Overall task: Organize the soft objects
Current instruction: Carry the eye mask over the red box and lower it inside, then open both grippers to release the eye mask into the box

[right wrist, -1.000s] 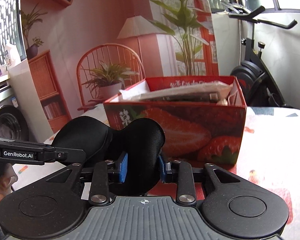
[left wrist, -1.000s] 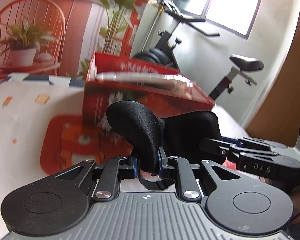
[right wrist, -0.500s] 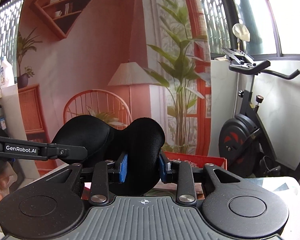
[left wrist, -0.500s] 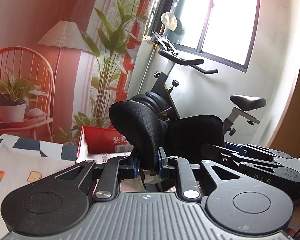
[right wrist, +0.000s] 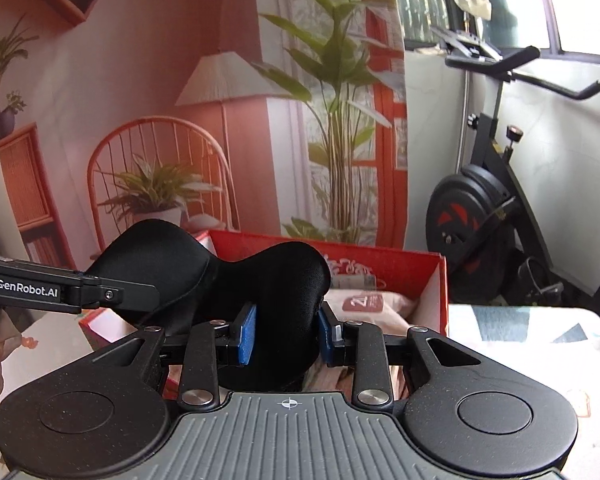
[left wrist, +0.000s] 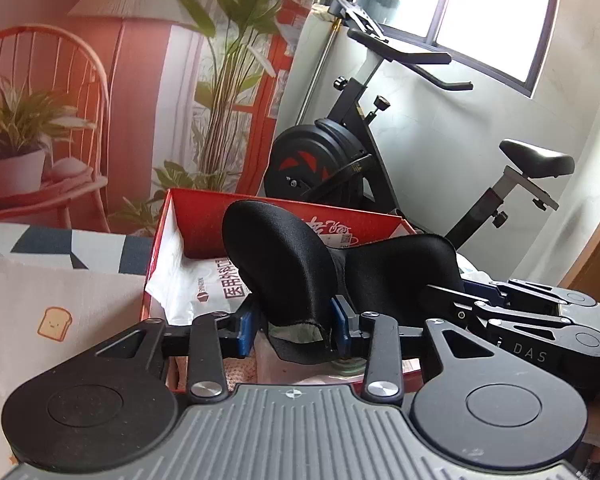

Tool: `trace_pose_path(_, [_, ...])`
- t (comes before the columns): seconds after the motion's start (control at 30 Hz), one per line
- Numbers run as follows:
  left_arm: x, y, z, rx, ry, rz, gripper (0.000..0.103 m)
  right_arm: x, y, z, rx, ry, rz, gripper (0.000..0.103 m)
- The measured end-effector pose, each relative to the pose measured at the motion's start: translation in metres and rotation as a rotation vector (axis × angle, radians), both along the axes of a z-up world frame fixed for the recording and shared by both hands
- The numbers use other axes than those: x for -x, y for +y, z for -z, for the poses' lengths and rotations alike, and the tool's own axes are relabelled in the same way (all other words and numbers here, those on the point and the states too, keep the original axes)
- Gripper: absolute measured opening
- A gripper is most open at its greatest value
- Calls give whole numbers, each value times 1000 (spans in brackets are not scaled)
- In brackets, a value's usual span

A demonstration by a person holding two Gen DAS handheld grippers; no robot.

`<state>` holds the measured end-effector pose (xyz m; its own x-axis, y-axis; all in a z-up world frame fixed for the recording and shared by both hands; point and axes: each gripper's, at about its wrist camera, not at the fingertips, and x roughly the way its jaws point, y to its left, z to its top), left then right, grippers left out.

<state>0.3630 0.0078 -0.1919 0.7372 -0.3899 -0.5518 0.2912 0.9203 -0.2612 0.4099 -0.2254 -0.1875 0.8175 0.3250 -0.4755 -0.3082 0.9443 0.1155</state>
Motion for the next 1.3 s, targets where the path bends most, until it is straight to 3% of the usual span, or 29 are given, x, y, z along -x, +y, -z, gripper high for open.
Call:
trace_pose_path(0.27, [-4, 11, 4, -27, 9, -37, 61, -15, -2, 23, 52, 114, 21, 25])
trace_pose_path(0.47, [-3, 19, 0, -35, -5, -89, 61, -15, -6, 29, 97, 133, 65, 22])
trace_pose_path(0.6, [-1, 16, -1, -55, -18, -80, 59, -14, -4, 30, 102, 140, 53, 22])
trace_pose_path(0.7, [-1, 12, 1, -68, -9, -79, 41, -14, 3, 29, 90, 161, 20, 22])
trace_pose_path(0.93, [8, 10, -2, -110, -16, -84, 43, -11, 7, 25, 86, 229, 60, 26])
trace_pose_path(1.1, [19, 10, -7, -146, -23, -102, 64, -1, 3, 18, 93, 233, 120, 35])
trace_pose_path(1.17, [22, 12, -8, -149, -17, -103, 73, 6, 1, 15, 98, 228, 140, 50])
trace_pose_path(1.3, [31, 14, -12, -161, -30, -117, 97, 15, -1, 8, 100, 222, 165, 67])
